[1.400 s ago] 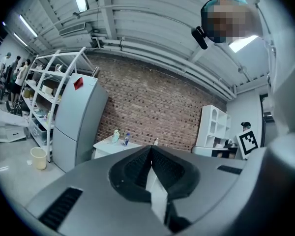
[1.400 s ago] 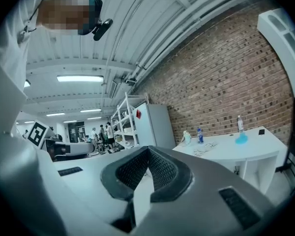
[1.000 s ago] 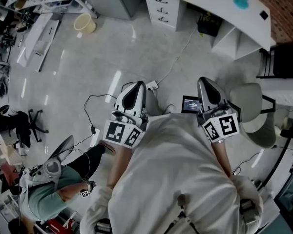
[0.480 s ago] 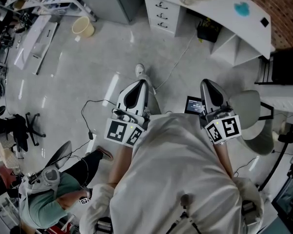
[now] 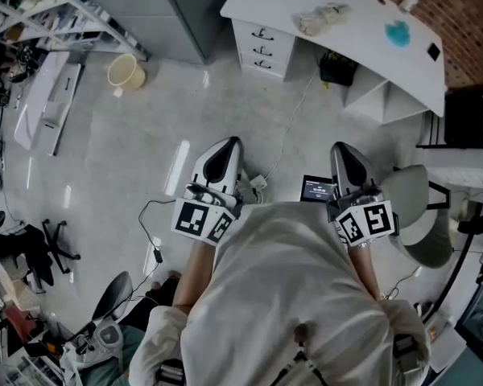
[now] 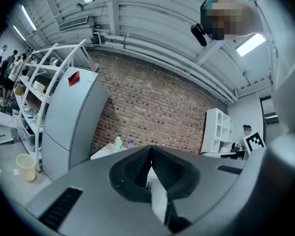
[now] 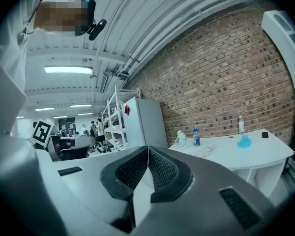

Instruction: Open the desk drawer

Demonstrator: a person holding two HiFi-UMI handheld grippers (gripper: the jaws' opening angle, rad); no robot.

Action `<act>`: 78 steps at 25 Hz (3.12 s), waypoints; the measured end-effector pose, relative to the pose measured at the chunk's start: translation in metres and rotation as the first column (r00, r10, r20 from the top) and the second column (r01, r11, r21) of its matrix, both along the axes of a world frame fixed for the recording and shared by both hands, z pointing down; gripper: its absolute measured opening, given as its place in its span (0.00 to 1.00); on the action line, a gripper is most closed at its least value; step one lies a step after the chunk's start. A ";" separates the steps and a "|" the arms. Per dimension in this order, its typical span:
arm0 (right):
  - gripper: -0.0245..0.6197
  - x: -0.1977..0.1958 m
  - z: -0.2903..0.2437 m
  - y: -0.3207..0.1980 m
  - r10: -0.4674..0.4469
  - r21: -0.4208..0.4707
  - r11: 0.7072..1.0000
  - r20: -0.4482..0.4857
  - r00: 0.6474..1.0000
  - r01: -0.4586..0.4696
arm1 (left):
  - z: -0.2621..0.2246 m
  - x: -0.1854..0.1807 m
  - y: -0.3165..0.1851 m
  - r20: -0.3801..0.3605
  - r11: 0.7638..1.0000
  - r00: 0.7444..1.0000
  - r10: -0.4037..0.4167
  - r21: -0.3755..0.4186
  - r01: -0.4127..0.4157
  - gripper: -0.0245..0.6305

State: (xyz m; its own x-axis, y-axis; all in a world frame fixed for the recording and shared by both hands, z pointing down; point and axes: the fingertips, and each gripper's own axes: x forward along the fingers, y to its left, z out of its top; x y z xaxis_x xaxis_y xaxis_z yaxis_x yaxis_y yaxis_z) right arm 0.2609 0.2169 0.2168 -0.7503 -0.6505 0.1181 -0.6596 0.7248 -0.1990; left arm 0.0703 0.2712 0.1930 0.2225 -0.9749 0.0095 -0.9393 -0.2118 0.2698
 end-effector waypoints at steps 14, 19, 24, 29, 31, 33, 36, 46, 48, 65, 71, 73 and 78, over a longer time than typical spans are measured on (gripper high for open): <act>0.08 -0.167 -0.013 -0.120 0.192 -0.032 0.981 0.006 0.981 -0.191 | -0.012 -0.180 -0.139 0.036 0.984 0.983 0.178 -0.030 -0.177 0.05; 0.08 -0.193 -0.012 -0.135 0.235 -0.015 0.972 -0.036 0.971 -0.236 | -0.002 -0.208 -0.170 0.028 0.971 0.971 0.238 -0.040 -0.237 0.05; 0.08 -0.194 -0.008 -0.146 0.283 -0.030 0.958 -0.075 0.956 -0.286 | 0.000 -0.208 -0.183 -0.002 0.956 0.957 0.290 -0.049 -0.289 0.05; 0.08 -0.206 -0.007 -0.169 0.287 -0.018 0.957 -0.083 0.954 -0.289 | 0.009 -0.217 -0.198 -0.024 0.953 0.956 0.294 -0.068 -0.295 0.05; 0.08 -0.210 -0.006 -0.178 0.284 -0.015 0.958 -0.079 0.956 -0.286 | 0.011 -0.221 -0.207 -0.032 0.954 0.957 0.290 -0.076 -0.291 0.05; 0.08 -0.210 -0.005 -0.188 0.284 -0.023 0.958 -0.071 0.956 -0.286 | 0.012 -0.223 -0.219 -0.030 0.955 0.958 0.285 -0.084 -0.286 0.05; 0.08 -0.208 0.000 -0.208 0.282 -0.044 0.957 -0.066 0.957 -0.286 | 0.007 -0.219 -0.244 -0.021 0.954 0.958 0.287 -0.086 -0.288 0.05; 0.08 -0.201 0.009 -0.289 0.238 -0.057 0.969 -0.054 0.970 -0.240 | -0.013 -0.199 -0.320 0.033 0.945 0.944 0.327 -0.029 -0.326 0.05; 0.08 -0.201 0.007 -0.300 0.227 -0.050 0.972 -0.056 0.972 -0.230 | -0.012 -0.199 -0.330 0.024 0.950 0.950 0.312 -0.029 -0.312 0.05; 0.08 -0.290 -0.003 -0.303 0.452 -0.036 0.889 -0.086 0.888 -0.456 | 0.003 -0.290 -0.380 0.041 0.830 0.829 0.558 -0.052 -0.556 0.05; 0.08 -0.308 0.007 -0.280 0.500 -0.077 0.855 -0.134 0.855 -0.512 | 0.027 -0.327 -0.382 0.052 0.806 0.807 0.589 -0.104 -0.582 0.05; 0.08 -0.304 0.009 -0.276 0.513 -0.088 0.845 -0.147 0.846 -0.528 | 0.033 -0.330 -0.382 0.056 0.805 0.805 0.591 -0.113 -0.583 0.05; 0.08 -0.286 0.009 -0.277 0.502 -0.055 0.852 -0.198 0.842 -0.520 | 0.042 -0.323 -0.375 0.034 0.811 0.814 0.579 -0.126 -0.572 0.05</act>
